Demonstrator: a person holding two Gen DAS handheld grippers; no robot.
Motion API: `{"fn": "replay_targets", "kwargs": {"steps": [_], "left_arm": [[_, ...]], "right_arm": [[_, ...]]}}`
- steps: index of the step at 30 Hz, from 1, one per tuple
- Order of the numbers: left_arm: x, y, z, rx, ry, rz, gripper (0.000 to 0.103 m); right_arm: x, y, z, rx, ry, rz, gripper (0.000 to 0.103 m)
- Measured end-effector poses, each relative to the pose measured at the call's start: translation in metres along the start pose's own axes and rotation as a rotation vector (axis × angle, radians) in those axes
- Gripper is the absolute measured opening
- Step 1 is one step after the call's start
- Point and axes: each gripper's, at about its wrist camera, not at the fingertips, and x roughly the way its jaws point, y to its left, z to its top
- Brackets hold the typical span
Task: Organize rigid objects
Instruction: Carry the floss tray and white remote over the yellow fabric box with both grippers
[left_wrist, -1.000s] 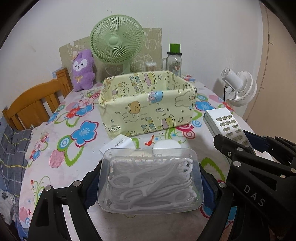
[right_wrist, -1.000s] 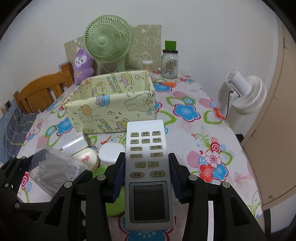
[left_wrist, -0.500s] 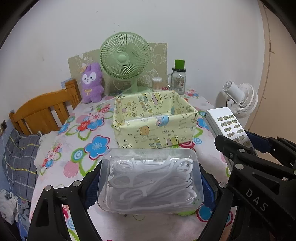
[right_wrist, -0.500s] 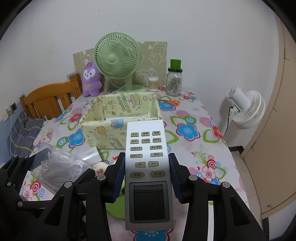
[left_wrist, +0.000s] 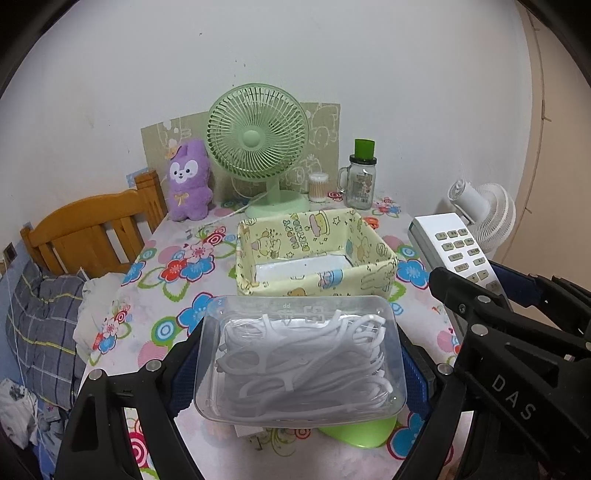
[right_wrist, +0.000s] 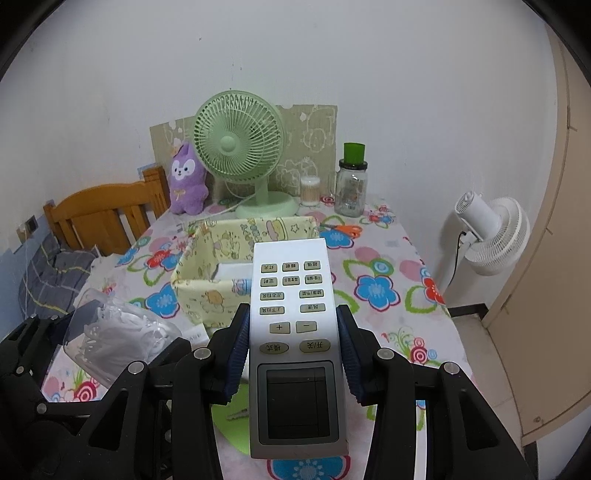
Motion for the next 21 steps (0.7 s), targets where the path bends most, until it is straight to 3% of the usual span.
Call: {"fn": "replay_targets", "kwargs": {"steps": [21], "left_arm": [[0.037,0.005,0.037,-0.011,0.015,0.027,0.089]], "right_arm": [[0.041,-0.002,0.038,-0.002,0.005,0.021,0.048]]}}
